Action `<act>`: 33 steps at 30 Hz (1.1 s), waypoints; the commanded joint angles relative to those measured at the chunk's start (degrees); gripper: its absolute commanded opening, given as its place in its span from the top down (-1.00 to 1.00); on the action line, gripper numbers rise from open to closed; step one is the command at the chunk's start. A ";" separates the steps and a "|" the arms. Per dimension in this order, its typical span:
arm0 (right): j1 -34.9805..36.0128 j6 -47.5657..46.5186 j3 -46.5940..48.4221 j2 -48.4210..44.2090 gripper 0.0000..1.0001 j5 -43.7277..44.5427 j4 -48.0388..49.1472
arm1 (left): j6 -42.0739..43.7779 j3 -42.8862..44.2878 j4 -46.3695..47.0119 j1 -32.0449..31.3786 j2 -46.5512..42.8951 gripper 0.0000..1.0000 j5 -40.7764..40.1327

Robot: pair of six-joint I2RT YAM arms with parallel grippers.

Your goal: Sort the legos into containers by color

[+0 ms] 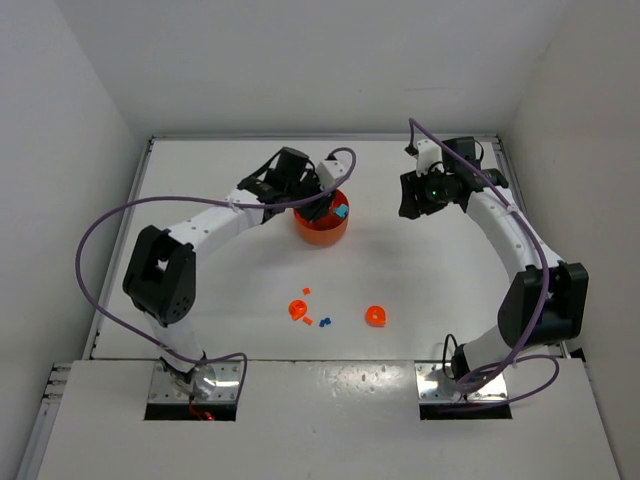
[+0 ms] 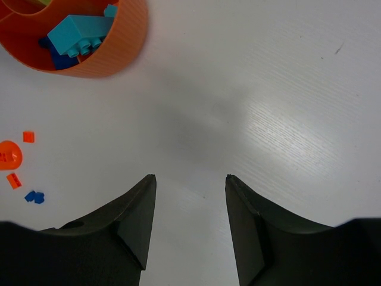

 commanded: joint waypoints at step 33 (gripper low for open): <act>0.95 -3.61 -2.96 -5.48 -0.45 -1.71 -0.93 | 16.45 -29.21 -15.28 -26.56 -21.76 -0.15 2.26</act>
